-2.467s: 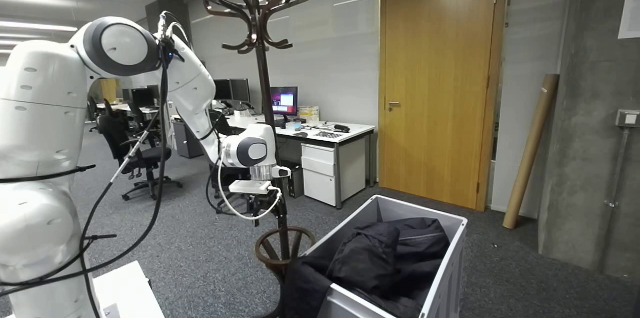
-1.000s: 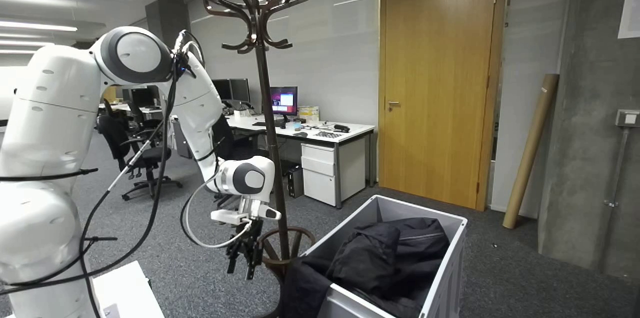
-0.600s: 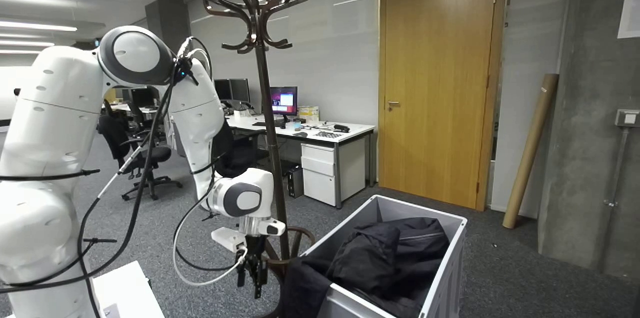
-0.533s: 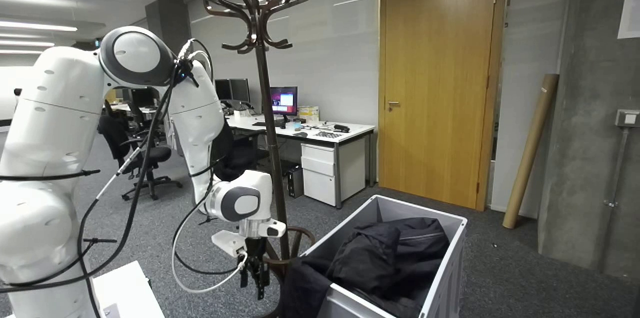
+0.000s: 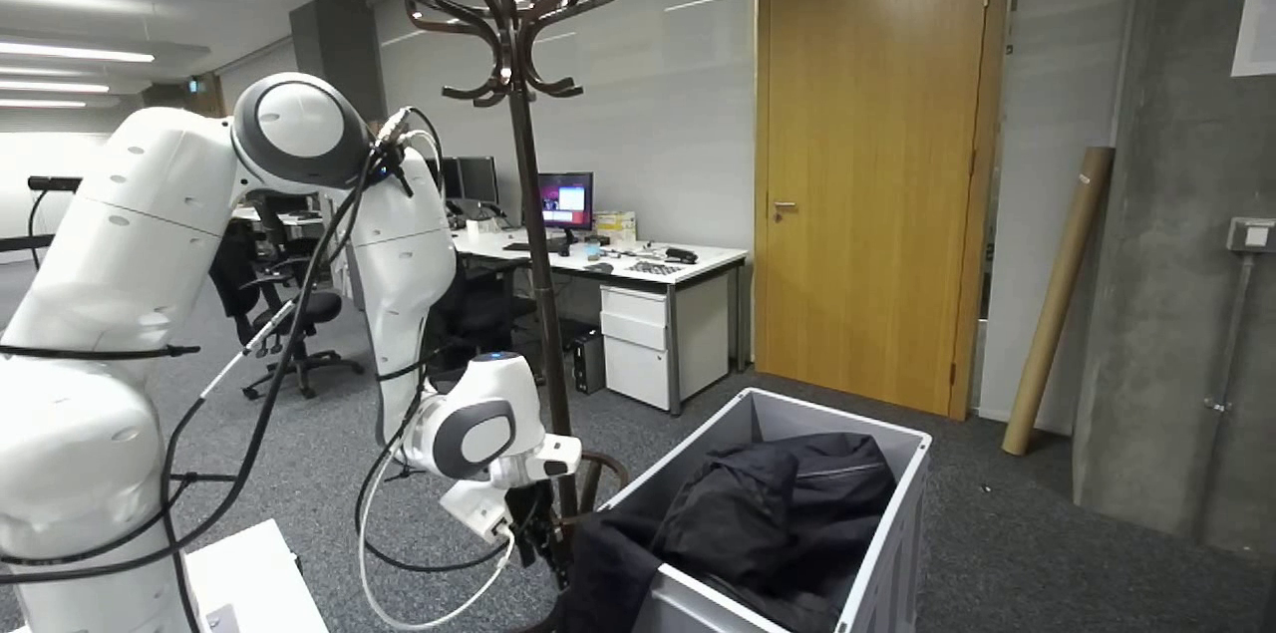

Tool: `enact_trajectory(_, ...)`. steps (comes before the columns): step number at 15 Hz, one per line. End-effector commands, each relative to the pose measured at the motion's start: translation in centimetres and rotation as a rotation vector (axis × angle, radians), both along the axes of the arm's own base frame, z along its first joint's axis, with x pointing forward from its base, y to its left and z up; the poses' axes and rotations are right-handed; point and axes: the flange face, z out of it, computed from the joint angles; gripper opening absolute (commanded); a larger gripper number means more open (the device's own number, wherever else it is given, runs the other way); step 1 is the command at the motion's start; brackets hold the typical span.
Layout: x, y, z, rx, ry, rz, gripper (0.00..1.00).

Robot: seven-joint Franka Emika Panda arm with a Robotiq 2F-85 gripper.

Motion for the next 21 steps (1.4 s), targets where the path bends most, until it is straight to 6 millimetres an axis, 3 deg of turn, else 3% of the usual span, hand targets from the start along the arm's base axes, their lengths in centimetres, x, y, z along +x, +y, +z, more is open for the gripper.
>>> enact_trajectory(1,1.1,0.1,-0.2,-0.019,-0.066,0.055,1.0)
enact_trajectory(10,4.0,1.0,-1.7,-0.045,-0.137,0.13,1.0)
enact_trajectory(11,4.2,1.2,-1.9,-0.044,-0.136,0.131,0.8)
enact_trajectory(21,4.7,2.6,-2.4,-0.029,-0.105,0.178,0.05)
